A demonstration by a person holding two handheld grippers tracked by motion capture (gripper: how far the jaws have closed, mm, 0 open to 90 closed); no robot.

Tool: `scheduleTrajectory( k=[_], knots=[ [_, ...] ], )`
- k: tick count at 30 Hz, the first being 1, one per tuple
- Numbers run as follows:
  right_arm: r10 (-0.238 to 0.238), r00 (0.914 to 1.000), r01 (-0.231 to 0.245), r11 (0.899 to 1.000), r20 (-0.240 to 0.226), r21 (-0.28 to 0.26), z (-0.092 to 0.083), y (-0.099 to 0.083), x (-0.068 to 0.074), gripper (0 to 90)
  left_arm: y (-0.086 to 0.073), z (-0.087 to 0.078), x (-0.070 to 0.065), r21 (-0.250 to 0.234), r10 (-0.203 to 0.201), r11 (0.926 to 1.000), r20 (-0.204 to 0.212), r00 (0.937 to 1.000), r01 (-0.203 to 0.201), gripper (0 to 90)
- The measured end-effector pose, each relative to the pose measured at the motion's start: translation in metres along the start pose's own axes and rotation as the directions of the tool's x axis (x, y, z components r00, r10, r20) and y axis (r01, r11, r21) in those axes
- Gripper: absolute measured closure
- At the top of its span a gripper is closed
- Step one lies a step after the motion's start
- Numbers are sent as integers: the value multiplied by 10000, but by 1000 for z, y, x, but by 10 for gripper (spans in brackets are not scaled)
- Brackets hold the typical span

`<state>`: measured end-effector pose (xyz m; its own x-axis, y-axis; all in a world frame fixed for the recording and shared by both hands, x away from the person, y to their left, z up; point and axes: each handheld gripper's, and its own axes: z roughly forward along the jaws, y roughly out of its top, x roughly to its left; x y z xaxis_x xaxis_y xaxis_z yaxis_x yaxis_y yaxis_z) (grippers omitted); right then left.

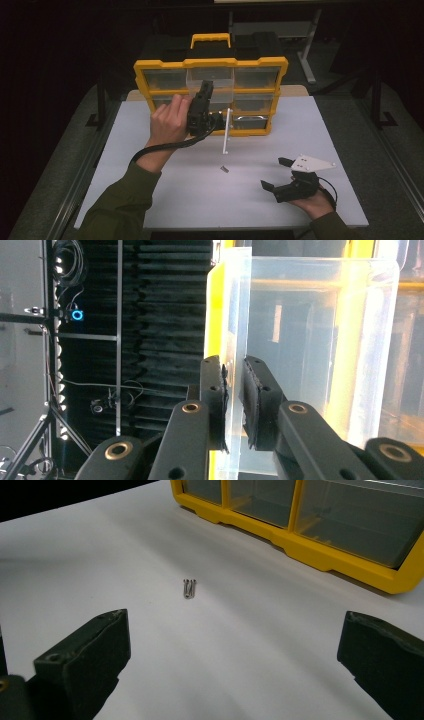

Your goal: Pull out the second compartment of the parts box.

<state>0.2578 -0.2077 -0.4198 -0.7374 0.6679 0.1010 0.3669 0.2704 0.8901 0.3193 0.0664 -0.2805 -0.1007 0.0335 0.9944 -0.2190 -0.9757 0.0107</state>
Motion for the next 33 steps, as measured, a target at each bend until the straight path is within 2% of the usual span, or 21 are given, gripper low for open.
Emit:
scheduleTrajectory(
  k=[18,33],
  knots=[
    [25,10000,-25,10000,8,12,0,0,0,0,0,-22,0,-169,-6,9999,-140,9999,4,808],
    [25,10000,-25,10000,10,18,0,0,0,0,0,-29,-1,-281,-21,9996,-181,9998,16,806]
  ],
)
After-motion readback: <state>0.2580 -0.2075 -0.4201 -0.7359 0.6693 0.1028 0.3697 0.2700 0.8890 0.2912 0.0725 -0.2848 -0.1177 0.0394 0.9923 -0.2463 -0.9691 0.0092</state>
